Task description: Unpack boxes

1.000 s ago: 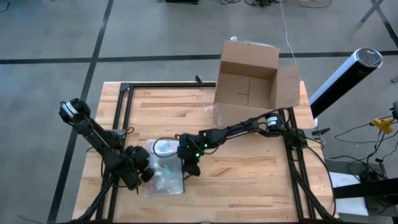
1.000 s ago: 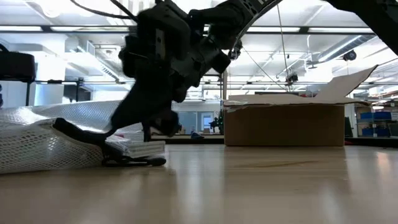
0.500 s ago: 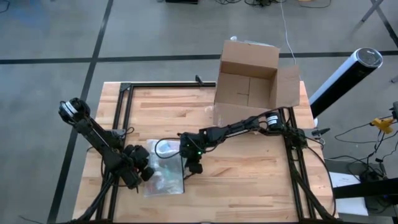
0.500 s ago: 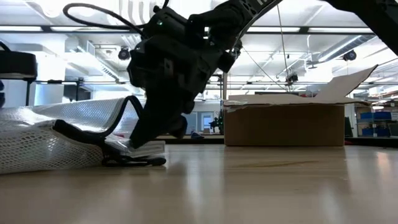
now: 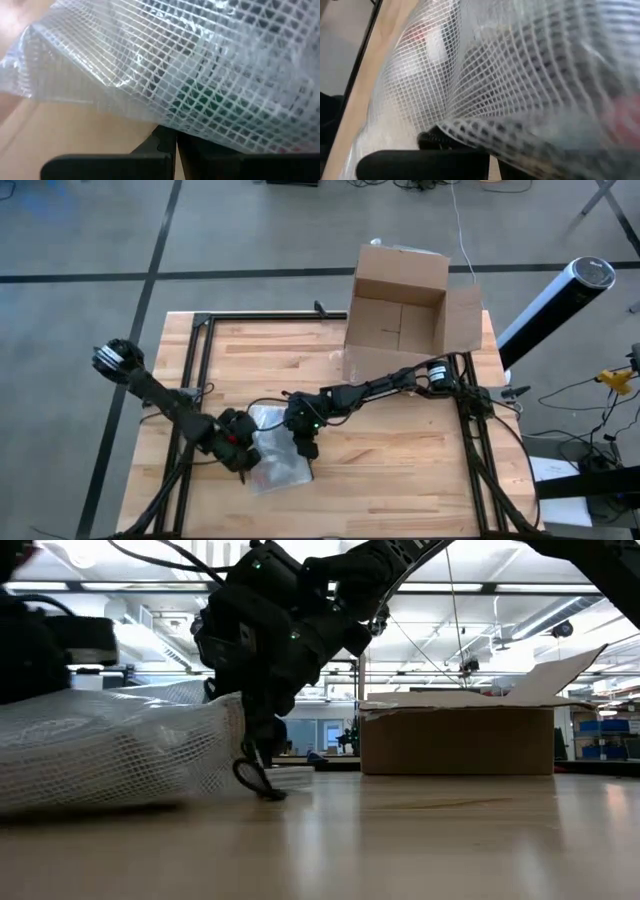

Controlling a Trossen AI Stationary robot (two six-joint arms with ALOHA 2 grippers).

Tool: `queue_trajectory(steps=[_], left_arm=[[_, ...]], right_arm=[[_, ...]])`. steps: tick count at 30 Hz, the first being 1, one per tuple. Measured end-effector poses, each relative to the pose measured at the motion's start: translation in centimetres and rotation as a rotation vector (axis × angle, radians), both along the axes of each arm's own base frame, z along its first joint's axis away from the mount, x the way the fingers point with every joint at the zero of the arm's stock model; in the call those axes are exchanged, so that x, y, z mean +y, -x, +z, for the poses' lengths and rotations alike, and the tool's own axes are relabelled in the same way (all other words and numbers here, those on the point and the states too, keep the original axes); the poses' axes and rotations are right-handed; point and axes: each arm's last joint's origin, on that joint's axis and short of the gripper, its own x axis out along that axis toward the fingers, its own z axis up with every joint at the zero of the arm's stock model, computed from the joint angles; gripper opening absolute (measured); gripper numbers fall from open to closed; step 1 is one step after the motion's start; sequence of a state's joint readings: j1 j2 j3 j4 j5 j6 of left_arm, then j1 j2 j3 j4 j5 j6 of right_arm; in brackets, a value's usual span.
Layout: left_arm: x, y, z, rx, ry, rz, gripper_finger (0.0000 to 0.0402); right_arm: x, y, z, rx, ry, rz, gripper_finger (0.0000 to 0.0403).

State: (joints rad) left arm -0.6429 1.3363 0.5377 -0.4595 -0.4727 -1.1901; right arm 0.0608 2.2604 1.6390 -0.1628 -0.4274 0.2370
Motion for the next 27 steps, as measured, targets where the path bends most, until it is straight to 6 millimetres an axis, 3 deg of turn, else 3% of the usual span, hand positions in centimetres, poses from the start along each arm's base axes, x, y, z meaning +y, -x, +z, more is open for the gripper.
queue_trajectory(steps=[7, 13, 20, 27], left_arm=[[1.6, -1.1, 0.0, 0.022, -0.016, 0.008, 0.0], [1.6, -1.1, 0.0, 0.03, -0.017, -0.003, 0.0], [1.6, -1.1, 0.0, 0.031, -0.015, 0.0, 0.0], [1.7, -1.0, 0.0, 0.036, -0.018, 0.001, 0.0]], right_arm=[[-0.1, 0.1, -0.1, 0.017, -0.011, 0.01, 0.0], [-0.1, 0.3, 0.0, 0.029, -0.045, 0.042, 0.0], [-0.4, 1.3, 2.3, 0.053, -0.017, 0.067, 0.0], [-1.1, 1.9, 2.4, 0.103, 0.026, 0.054, 0.0]])
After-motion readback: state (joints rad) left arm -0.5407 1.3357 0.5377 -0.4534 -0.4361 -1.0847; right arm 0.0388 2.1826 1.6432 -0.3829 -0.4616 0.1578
